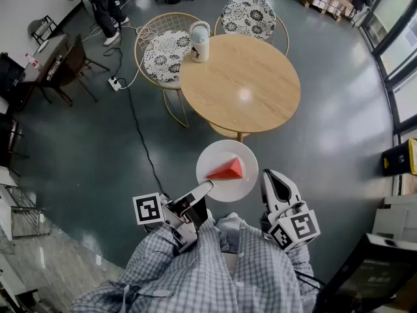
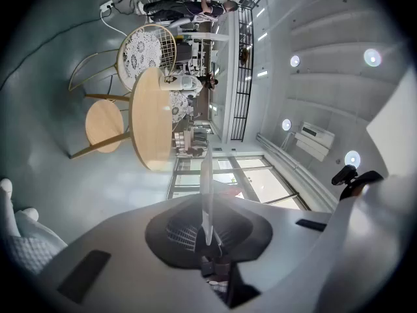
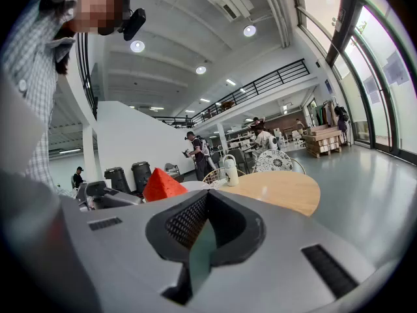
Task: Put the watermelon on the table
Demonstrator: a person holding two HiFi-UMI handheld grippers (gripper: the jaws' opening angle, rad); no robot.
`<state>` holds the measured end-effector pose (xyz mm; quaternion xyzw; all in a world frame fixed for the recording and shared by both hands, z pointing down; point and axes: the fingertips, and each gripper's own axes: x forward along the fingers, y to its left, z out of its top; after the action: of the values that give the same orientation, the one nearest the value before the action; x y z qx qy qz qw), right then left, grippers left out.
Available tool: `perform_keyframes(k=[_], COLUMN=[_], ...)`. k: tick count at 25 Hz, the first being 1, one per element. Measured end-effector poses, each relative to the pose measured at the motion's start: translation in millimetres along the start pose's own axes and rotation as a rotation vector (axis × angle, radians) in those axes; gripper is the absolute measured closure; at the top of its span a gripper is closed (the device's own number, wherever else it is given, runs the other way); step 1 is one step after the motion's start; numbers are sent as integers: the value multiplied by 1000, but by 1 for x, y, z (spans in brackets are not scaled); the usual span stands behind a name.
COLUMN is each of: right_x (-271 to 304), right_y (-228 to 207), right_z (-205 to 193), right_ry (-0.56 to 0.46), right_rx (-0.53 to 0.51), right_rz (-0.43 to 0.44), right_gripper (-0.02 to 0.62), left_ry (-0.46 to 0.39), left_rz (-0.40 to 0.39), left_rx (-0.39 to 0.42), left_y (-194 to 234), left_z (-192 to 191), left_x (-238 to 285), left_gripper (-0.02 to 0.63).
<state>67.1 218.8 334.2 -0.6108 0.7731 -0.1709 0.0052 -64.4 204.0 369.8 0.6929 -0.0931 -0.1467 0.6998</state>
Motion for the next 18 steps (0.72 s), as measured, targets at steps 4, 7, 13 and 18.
perform_keyframes(k=[4, 7, 13, 18], right_x=[-3, -3, -7, -7], right_y=[-4, -4, -10, -9], right_z=[-7, -6, -11, -16], right_ry=[18, 17, 19, 40], right_rx=[-8, -10, 55, 156], right_rz=[1, 1, -22, -20], right_gripper=[588, 588, 588, 588], left_ry=[7, 7, 0, -4], left_rz=[-5, -5, -6, -7], left_rx=[1, 1, 1, 5], left_y=[-1, 0, -1, -2], left_z=[-1, -1, -3, -1], left_x=[3, 3, -1, -4], left_gripper=[571, 571, 569, 569])
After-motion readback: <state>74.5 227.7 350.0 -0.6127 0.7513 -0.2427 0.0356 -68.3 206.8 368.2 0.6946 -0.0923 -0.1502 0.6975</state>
